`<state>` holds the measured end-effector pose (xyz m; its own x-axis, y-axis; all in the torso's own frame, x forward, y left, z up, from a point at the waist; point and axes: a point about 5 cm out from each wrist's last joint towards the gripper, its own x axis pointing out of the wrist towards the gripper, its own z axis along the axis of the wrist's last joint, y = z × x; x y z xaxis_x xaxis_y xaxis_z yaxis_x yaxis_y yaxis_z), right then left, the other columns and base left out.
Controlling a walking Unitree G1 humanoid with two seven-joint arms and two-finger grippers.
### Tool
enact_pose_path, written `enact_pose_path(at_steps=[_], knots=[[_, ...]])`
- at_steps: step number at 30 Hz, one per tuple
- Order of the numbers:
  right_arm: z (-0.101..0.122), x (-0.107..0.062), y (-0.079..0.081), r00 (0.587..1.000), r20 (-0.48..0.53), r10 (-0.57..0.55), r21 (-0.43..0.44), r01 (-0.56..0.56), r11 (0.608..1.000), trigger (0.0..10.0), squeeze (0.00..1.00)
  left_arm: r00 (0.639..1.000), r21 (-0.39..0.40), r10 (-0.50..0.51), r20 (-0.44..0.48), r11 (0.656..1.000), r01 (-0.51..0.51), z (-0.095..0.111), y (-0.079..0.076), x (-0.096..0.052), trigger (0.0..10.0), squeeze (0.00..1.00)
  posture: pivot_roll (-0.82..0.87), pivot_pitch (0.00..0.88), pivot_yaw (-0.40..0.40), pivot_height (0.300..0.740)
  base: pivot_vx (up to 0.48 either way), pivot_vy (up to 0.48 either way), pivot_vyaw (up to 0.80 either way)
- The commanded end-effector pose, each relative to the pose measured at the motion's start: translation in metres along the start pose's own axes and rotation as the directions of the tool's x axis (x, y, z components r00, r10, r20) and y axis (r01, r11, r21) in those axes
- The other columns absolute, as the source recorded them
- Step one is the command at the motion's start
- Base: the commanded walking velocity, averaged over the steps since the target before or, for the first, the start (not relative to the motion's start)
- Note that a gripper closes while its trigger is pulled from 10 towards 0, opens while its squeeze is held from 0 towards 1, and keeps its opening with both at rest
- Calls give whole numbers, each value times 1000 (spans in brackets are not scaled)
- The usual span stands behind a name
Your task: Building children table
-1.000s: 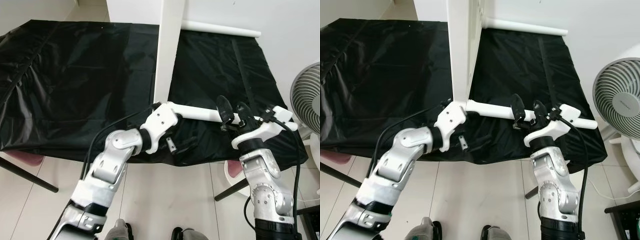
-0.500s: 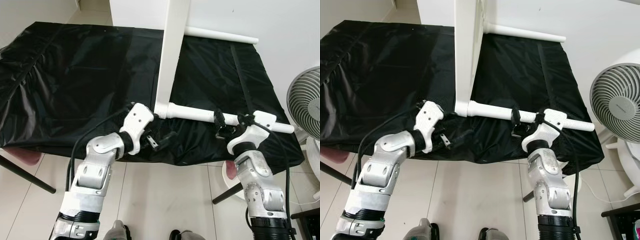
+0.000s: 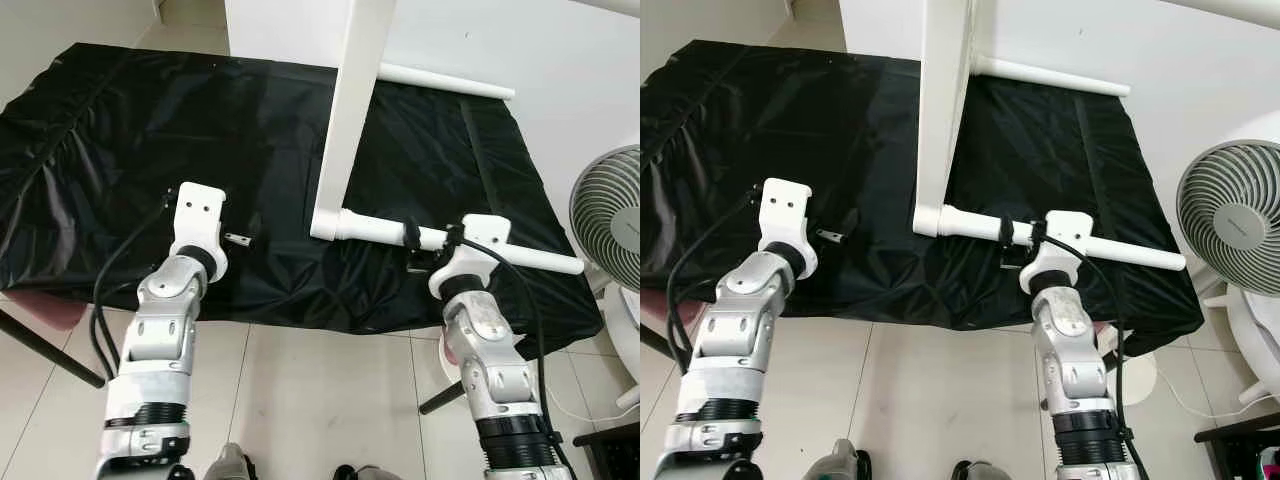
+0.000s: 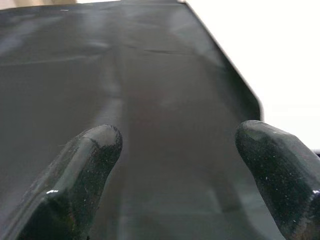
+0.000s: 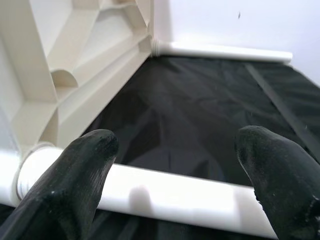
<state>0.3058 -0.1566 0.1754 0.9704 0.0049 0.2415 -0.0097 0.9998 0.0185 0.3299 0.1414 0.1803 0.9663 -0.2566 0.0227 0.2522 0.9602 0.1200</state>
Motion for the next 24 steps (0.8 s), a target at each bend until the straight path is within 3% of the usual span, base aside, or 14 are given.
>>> enact_pose_path(at_steps=[1, 8, 10, 15, 19, 24], knots=[[-3, -1, -2, 1000, 0, -3, -33, 3, 999, 10000, 0, 999, 11, 37, 23, 999, -37, -1, -3, -4, 10000, 0, 117, 94, -55, 740, 0, 0, 0], [-6, -2, -4, 1000, 1, -15, -66, 15, 998, 10000, 0, 995, -17, 51, 87, 999, -49, 1, -7, -7, 10000, 0, 117, 90, -51, 740, 0, 0, 0], [-9, -3, -7, 998, 6, -55, -73, 56, 996, 10000, 0, 988, -111, 118, 105, 988, -106, 0, -7, -7, 10000, 0, 115, 86, -45, 740, 0, 0, 0], [-12, -11, -12, 988, 21, -155, -129, 157, 979, 10000, 0, 962, -110, 237, 138, 969, -223, -2, -7, -14, 10000, 0, 110, 75, -36, 740, 0, 0, 0], [-13, -23, -7, 985, 88, -145, -187, 159, 969, 10000, 0, 954, -73, 229, 191, 973, -219, -4, -15, -22, 10000, 0, 111, 70, -33, 740, 0, 0, 0], [-15, -34, -2, 986, 115, -119, -157, 136, 978, 10000, 0, 951, -95, 209, 229, 977, -192, -1, -23, -26, 10000, 0, 115, 56, -26, 740, 0, 0, 0]])
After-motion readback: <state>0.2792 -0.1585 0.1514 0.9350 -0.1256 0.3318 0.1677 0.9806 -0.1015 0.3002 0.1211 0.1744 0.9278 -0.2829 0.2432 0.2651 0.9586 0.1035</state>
